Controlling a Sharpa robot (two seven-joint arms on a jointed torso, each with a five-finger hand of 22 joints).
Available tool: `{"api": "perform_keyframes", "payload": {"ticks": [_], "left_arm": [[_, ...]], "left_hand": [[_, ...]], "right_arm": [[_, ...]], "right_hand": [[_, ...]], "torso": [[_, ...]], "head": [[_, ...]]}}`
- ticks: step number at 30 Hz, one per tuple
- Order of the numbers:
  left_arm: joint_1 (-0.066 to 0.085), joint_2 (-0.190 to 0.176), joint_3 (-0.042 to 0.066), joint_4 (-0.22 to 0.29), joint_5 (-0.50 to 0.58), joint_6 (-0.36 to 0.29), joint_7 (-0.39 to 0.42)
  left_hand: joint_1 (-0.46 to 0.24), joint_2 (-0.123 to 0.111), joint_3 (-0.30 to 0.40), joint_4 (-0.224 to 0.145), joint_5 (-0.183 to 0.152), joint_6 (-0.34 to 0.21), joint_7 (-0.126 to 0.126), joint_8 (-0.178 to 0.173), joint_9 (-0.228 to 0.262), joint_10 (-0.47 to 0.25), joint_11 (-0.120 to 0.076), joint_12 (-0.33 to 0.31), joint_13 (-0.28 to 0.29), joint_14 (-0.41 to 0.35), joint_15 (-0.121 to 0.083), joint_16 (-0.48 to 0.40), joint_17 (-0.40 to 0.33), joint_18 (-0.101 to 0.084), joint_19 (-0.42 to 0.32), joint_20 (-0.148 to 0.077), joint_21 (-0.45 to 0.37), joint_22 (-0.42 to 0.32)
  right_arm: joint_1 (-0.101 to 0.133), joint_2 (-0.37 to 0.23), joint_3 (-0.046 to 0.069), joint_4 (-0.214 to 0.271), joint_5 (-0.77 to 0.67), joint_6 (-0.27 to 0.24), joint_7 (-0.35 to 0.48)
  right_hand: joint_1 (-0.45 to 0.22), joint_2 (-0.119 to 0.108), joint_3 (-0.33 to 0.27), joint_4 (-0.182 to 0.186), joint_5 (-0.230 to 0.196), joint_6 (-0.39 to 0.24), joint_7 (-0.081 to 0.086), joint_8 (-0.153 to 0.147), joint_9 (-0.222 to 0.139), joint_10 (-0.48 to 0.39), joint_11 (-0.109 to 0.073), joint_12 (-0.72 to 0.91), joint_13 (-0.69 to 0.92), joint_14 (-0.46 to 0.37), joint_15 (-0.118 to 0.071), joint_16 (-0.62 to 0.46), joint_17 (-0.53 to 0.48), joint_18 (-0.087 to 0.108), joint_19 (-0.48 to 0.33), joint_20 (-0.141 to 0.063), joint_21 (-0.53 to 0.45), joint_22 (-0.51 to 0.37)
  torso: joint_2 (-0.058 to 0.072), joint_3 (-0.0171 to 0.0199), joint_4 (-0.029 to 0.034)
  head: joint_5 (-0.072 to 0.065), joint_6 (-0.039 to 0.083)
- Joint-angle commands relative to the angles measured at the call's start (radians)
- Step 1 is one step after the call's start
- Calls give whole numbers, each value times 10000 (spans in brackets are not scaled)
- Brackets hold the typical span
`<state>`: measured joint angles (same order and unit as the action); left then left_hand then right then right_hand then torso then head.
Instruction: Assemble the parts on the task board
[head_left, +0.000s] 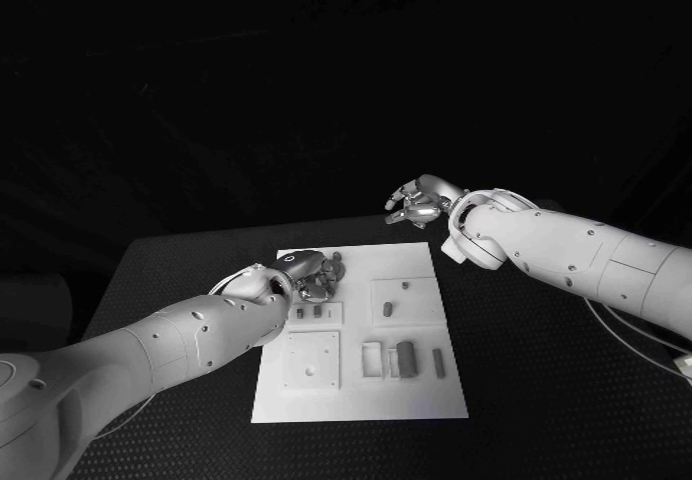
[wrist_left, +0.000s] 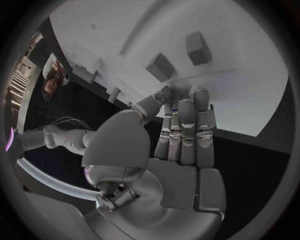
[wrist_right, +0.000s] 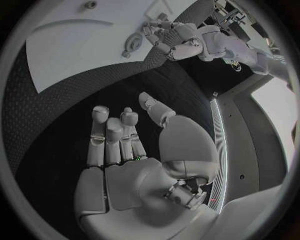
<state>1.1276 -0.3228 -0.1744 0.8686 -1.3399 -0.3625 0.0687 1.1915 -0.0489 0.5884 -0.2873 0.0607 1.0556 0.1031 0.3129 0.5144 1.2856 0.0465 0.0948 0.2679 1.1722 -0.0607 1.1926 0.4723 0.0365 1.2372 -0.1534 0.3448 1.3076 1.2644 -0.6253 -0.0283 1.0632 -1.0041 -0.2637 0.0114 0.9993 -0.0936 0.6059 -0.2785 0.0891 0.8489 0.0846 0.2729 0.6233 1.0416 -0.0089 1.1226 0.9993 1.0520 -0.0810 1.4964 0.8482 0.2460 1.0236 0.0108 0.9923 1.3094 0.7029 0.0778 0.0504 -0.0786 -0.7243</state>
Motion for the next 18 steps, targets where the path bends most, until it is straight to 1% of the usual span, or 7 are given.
{"api": "perform_keyframes", "payload": {"ticks": [1,2,3,6,7,13,18], "left_arm": [[14,-66,248,133,234,71,69],[14,-107,345,188,292,68,61],[15,-175,409,256,294,75,54],[34,-341,559,412,299,145,13],[46,-377,581,442,315,180,8],[172,-685,597,673,347,675,-121],[175,-939,591,784,319,1047,-226]], "left_hand": [[4,63,65,-13,24,93,22,70,19,121,44,-2,24,78,0,58,-12,323,49,-26,59,251],[3,62,66,-13,24,94,22,71,19,122,43,-3,24,78,0,59,-12,323,50,-27,60,251],[4,61,67,-14,26,96,21,72,20,125,42,-4,25,79,-1,59,-13,323,50,-27,61,251],[5,60,73,-14,33,98,20,72,21,130,40,-8,27,80,-4,60,-16,321,52,-30,66,250],[5,59,74,-15,35,99,20,72,22,132,39,-9,27,81,-5,61,-17,321,53,-31,67,250],[4,56,82,-14,45,102,18,72,24,141,35,-15,30,84,-9,62,-21,319,56,-35,75,250],[5,58,89,-15,52,102,17,71,25,146,34,-20,32,81,-10,60,-26,316,53,-36,78,249]], "right_arm": [[2,-22,5,29,-13,63,93],[2,-28,5,29,-13,63,93],[2,-37,5,33,-13,66,93],[2,-73,5,51,-13,69,87],[2,-76,5,51,-13,66,85],[2,-99,5,68,-13,72,84],[2,-136,5,58,-13,74,80]], "right_hand": [[-27,47,38,8,58,908,485,-45,-13,-1037,333,-15,-9,-49,11,-36,-5,158,-72,32,-51,143],[-27,48,38,8,58,908,485,-45,-12,-1037,333,-15,-9,-49,11,-35,-5,158,-72,32,-51,143],[-26,48,38,8,58,908,485,-45,-13,-1037,333,-15,-9,-48,11,-35,-4,158,-72,32,-51,144],[-25,48,38,7,58,909,485,-46,-13,-1037,332,-14,-10,-48,10,-35,-4,158,-72,33,-51,144],[-25,48,37,7,58,909,485,-46,-13,-1037,332,-14,-10,-48,10,-35,-4,158,-72,33,-51,144],[-24,48,37,6,58,910,485,-46,-13,-1037,332,-12,-10,-48,10,-34,-4,158,-72,33,-51,145],[-22,49,37,5,58,911,485,-47,-13,-1038,332,-11,-11,-48,10,-34,-4,158,-72,34,-51,145]], "torso": [[-4,-1,9],[-1,0,9],[-3,-3,12],[-6,-10,14],[-9,-7,16],[-9,-5,11],[-2,-4,12]], "head": [[10,20],[3,19],[-3,16],[11,16],[20,16],[61,26],[67,12]]}}
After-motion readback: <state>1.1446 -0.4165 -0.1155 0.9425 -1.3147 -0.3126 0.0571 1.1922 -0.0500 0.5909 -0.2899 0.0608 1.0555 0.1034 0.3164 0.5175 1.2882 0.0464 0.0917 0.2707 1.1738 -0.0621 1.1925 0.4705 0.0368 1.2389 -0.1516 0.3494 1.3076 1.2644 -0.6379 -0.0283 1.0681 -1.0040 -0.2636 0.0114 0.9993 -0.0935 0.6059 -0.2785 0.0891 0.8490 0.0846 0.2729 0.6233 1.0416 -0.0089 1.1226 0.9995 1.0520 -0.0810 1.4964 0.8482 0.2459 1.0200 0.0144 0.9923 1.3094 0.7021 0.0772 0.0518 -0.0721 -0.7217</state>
